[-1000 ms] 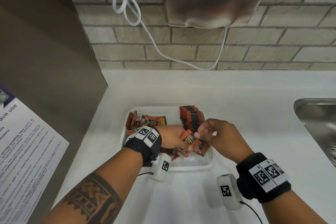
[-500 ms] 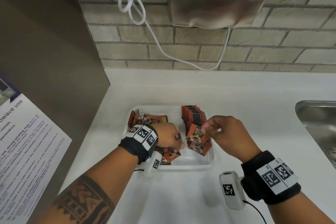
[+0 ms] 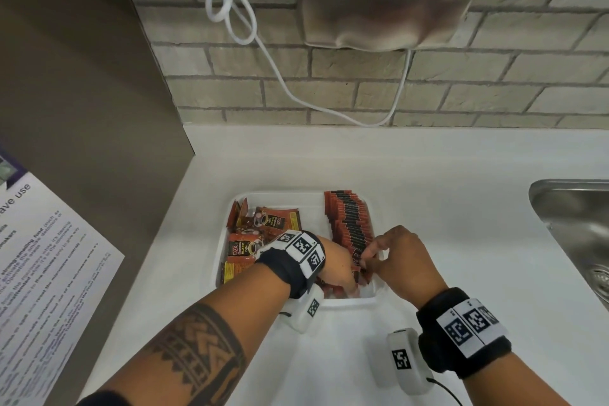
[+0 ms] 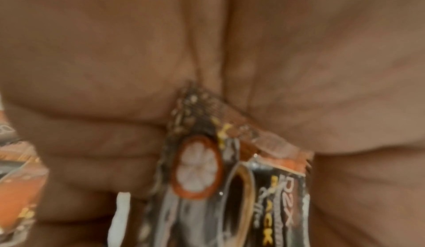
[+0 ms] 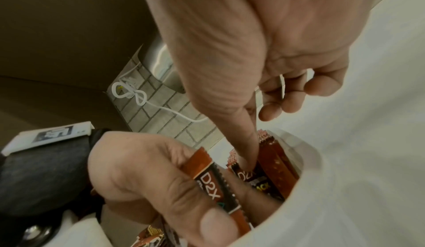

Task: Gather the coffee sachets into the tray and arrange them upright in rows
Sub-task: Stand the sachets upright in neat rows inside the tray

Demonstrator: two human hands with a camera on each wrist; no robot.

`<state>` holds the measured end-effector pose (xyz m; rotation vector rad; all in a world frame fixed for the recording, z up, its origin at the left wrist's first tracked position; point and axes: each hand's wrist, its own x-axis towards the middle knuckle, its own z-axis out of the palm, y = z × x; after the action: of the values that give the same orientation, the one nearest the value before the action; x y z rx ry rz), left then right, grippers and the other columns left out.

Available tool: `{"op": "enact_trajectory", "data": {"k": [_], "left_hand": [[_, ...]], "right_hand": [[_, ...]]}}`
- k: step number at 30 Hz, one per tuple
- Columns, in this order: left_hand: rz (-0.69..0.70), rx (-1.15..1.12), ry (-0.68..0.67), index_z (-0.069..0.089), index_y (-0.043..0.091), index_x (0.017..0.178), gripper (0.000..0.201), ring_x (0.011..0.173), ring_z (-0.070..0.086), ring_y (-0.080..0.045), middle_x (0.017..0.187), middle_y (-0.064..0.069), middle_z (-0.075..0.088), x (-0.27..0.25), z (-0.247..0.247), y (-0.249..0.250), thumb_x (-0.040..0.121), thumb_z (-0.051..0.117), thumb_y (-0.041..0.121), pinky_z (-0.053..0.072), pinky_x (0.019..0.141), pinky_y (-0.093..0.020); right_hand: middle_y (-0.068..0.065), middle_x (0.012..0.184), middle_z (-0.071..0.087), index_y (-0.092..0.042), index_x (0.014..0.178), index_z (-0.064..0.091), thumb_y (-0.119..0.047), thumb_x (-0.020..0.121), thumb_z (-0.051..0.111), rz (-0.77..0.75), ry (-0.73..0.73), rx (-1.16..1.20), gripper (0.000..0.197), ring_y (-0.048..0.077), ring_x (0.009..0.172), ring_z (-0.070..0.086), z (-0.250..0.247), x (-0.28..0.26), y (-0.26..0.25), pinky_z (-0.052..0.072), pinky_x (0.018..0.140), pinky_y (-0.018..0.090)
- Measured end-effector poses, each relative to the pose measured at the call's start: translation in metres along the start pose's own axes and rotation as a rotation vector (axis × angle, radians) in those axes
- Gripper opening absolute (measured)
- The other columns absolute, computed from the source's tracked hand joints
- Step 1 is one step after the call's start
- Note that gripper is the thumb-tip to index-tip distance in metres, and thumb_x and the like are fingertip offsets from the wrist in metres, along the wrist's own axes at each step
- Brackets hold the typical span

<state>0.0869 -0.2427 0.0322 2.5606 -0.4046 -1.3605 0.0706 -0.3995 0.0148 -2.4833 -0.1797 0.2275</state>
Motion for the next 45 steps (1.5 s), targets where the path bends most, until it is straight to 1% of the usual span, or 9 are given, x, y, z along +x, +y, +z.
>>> {"op": "enact_trajectory", "data": {"k": [3,6,17,24,30,35,39,43,45], "left_hand": [[0.003,0.056,-0.002,0.068,0.020,0.086,0.023,0.067,0.058,-0.015,0.073,0.004,0.063,0.000,-0.003,0.002,0.094,0.061,0.040,0.047,0.068,-0.027],[0.004,0.074,-0.009,0.067,0.020,0.089,0.026,0.066,0.056,-0.014,0.073,0.004,0.062,-0.001,-0.005,0.002,0.096,0.058,0.043,0.045,0.066,-0.027],[0.013,0.039,-0.024,0.064,0.019,0.080,0.029,0.059,0.054,-0.011,0.067,0.005,0.061,-0.003,-0.005,0.002,0.098,0.058,0.041,0.043,0.061,-0.025],[0.007,0.003,-0.036,0.067,0.019,0.088,0.026,0.071,0.059,-0.014,0.078,0.004,0.065,0.000,-0.003,0.001,0.097,0.060,0.042,0.049,0.074,-0.027],[0.009,-0.015,-0.029,0.063,0.022,0.083,0.023,0.070,0.058,-0.014,0.073,0.005,0.063,-0.004,-0.003,0.000,0.098,0.060,0.040,0.050,0.077,-0.029],[0.052,-0.088,-0.026,0.060,0.024,0.083,0.019,0.058,0.056,-0.009,0.064,0.009,0.062,-0.017,-0.008,-0.001,0.100,0.058,0.031,0.048,0.064,-0.021],[0.034,-0.276,-0.076,0.070,0.015,0.114,0.019,0.067,0.062,-0.014,0.086,0.000,0.070,-0.025,-0.010,-0.014,0.099,0.060,0.021,0.057,0.080,-0.033],[0.016,-0.381,0.071,0.075,0.021,0.112,0.020,0.066,0.065,-0.008,0.080,0.004,0.072,-0.047,-0.020,-0.041,0.095,0.065,0.020,0.054,0.074,-0.025],[0.015,-0.396,0.178,0.076,0.027,0.107,0.018,0.085,0.072,-0.010,0.080,0.005,0.076,-0.061,-0.026,-0.061,0.093,0.065,0.023,0.054,0.087,-0.030]], "right_hand": [[-0.013,0.088,0.059,-0.029,0.069,0.074,-0.015,0.074,0.084,-0.023,0.006,0.005,0.018,0.007,0.087,0.057,-0.003,-0.001,0.001,0.037,0.067,0.009],[-0.013,0.090,0.053,-0.025,0.077,0.074,-0.014,0.075,0.084,-0.029,0.000,0.007,0.015,-0.001,0.081,0.052,-0.006,-0.001,0.000,0.037,0.064,0.006],[-0.010,0.090,0.057,-0.023,0.077,0.072,-0.011,0.075,0.083,-0.019,-0.032,0.029,0.017,-0.001,0.079,0.052,-0.007,0.001,-0.004,0.035,0.061,0.011],[-0.008,0.093,0.058,-0.023,0.080,0.071,-0.011,0.075,0.084,-0.023,-0.045,0.019,0.018,0.000,0.078,0.053,-0.008,0.001,-0.007,0.038,0.062,0.006],[-0.009,0.091,0.057,-0.024,0.081,0.071,-0.014,0.073,0.085,-0.027,-0.042,0.027,0.019,0.000,0.078,0.052,-0.010,0.000,-0.009,0.038,0.062,0.007],[-0.009,0.091,0.057,-0.026,0.080,0.071,-0.016,0.073,0.086,-0.043,-0.020,0.033,0.019,-0.001,0.080,0.052,-0.014,0.001,-0.011,0.033,0.062,0.011],[-0.010,0.091,0.058,-0.027,0.080,0.071,-0.017,0.076,0.084,-0.069,0.020,0.045,0.017,-0.001,0.080,0.053,-0.017,0.000,-0.017,0.035,0.063,0.008],[-0.009,0.086,0.060,-0.026,0.078,0.070,-0.014,0.080,0.080,-0.146,0.078,0.083,0.015,0.001,0.076,0.054,-0.019,-0.003,-0.028,0.038,0.066,0.004],[-0.011,0.083,0.061,-0.025,0.080,0.071,-0.013,0.082,0.078,-0.158,0.084,0.127,0.014,0.002,0.075,0.056,-0.018,-0.004,-0.037,0.039,0.066,0.005]]}}
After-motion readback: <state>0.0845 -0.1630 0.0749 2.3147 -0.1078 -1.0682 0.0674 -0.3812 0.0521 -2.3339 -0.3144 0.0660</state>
